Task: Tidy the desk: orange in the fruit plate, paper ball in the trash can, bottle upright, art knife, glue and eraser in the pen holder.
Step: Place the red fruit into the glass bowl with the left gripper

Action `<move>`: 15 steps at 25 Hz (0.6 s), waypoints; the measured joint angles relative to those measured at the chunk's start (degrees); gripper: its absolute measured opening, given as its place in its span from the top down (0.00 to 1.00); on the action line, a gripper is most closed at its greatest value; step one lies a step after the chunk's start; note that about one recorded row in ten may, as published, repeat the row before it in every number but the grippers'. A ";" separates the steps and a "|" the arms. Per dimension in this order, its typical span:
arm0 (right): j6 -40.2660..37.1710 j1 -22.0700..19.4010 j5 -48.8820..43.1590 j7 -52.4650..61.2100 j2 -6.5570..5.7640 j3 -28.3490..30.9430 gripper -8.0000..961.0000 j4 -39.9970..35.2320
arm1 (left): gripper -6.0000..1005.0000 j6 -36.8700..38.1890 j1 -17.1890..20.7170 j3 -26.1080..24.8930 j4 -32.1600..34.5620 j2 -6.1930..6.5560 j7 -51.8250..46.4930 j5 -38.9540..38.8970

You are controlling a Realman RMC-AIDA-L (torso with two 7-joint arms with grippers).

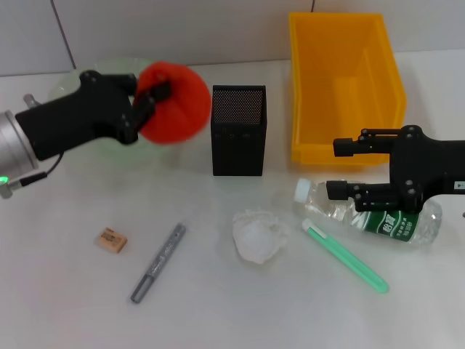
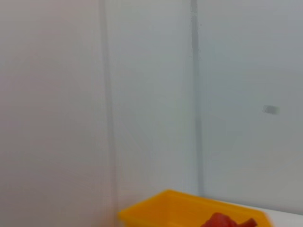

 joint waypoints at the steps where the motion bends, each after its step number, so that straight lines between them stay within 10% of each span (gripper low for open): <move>1: -0.05 -0.03 0.01 -0.01 0.00 -0.03 0.26 0.00 | 0.94 -1.53 -0.43 0.00 -1.06 0.03 0.98 -1.11; 15: -1.66 -0.05 0.75 -1.42 0.15 -0.22 0.26 -0.08 | 0.93 -19.18 -4.27 0.15 -6.71 0.03 6.87 -4.89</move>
